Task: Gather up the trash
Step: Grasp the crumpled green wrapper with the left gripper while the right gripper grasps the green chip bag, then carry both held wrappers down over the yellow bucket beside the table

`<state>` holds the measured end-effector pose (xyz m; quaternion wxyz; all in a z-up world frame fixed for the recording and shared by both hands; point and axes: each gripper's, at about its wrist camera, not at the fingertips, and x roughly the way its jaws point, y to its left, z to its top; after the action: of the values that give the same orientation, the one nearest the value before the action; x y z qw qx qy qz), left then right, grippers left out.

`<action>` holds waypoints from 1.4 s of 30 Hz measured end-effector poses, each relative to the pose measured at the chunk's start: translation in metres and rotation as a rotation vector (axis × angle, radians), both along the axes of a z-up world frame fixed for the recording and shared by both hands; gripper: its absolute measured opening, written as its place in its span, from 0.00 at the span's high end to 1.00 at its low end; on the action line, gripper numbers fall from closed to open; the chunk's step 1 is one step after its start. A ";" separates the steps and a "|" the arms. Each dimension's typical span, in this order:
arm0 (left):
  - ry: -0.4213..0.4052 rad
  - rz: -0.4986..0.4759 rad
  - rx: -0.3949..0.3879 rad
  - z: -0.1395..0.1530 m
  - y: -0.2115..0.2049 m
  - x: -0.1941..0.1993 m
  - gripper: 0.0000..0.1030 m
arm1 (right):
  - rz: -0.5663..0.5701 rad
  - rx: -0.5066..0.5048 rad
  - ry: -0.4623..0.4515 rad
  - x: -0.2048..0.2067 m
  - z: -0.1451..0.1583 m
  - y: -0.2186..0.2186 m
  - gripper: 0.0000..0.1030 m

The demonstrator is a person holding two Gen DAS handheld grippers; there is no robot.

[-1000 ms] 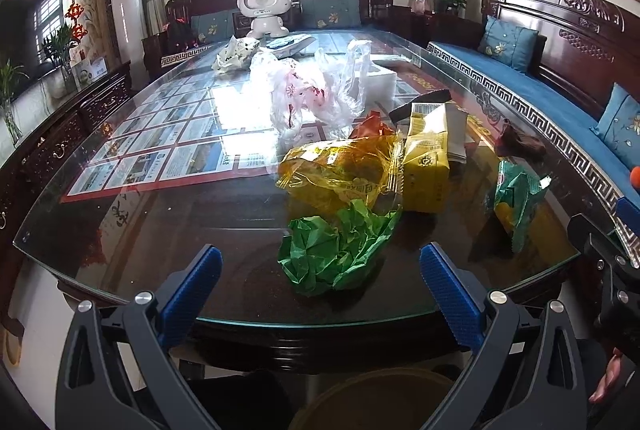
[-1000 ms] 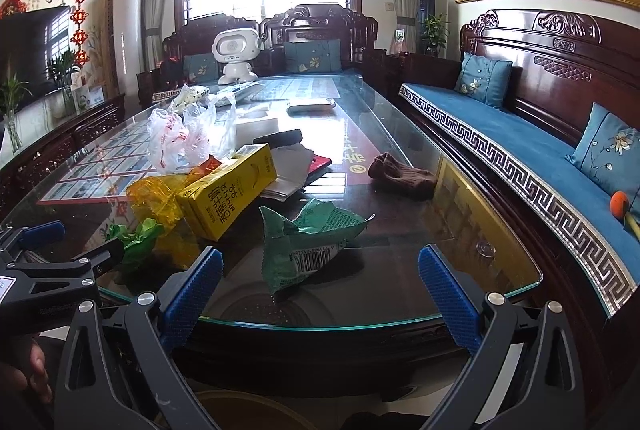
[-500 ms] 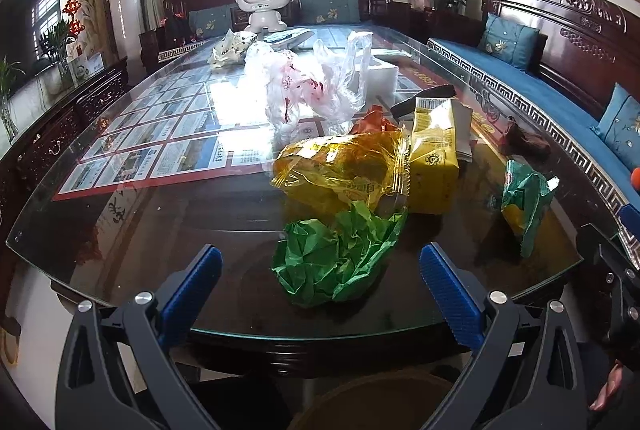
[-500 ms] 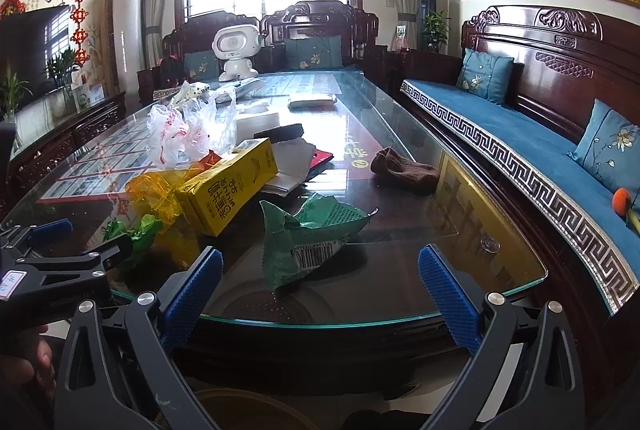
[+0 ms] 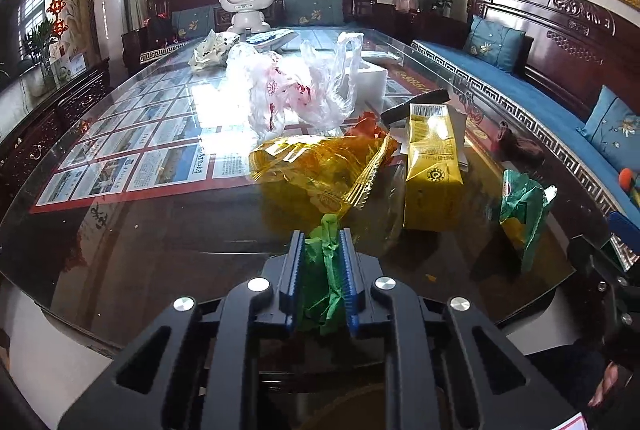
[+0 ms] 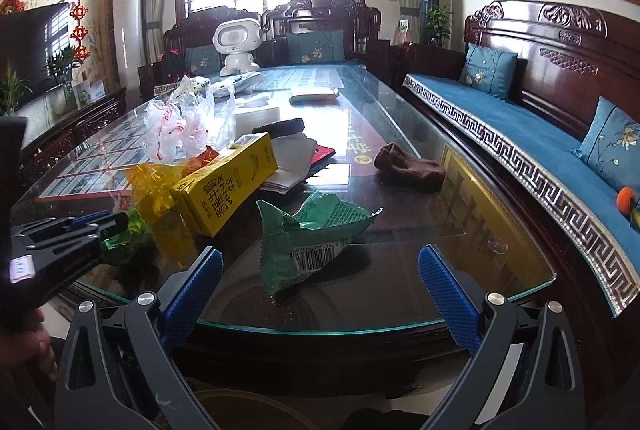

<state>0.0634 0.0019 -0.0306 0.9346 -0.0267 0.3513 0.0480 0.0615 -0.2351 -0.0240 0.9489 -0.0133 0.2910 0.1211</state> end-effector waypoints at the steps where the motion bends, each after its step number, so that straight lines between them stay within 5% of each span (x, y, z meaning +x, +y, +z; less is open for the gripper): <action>1: 0.001 -0.004 -0.003 0.000 0.001 -0.001 0.84 | 0.005 0.007 0.009 0.004 -0.002 0.001 0.08; 9: -0.012 -0.032 -0.065 -0.001 0.009 -0.013 0.84 | -0.002 -0.005 0.111 0.046 -0.021 0.017 0.09; 11: -0.013 -0.038 -0.080 -0.001 0.012 -0.015 0.84 | 0.005 -0.012 0.138 0.052 -0.024 0.020 0.24; 12: -0.012 -0.040 -0.087 -0.001 0.014 -0.016 0.84 | 0.017 -0.006 0.154 0.055 -0.027 0.021 0.40; 15: -0.017 -0.046 -0.097 0.000 0.017 -0.019 0.84 | 0.028 0.039 0.148 0.053 -0.027 0.016 0.51; 16: -0.019 -0.049 -0.101 0.000 0.017 -0.020 0.87 | 0.045 0.050 0.147 0.051 -0.027 0.015 0.76; 17: -0.019 -0.054 -0.107 0.001 0.018 -0.021 0.92 | 0.071 0.070 0.149 0.050 -0.027 0.015 0.86; 33: -0.065 -0.149 -0.163 0.014 0.011 -0.069 0.93 | 0.207 0.125 0.038 -0.044 0.005 -0.003 0.86; 42: -0.097 -0.147 -0.115 0.016 0.005 -0.113 0.93 | 0.239 0.138 0.052 -0.094 0.002 -0.014 0.86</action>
<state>-0.0495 0.0070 -0.0146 0.9484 -0.0565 0.3090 -0.0423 -0.0320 -0.2494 -0.0216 0.9185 0.0203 0.3028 0.2534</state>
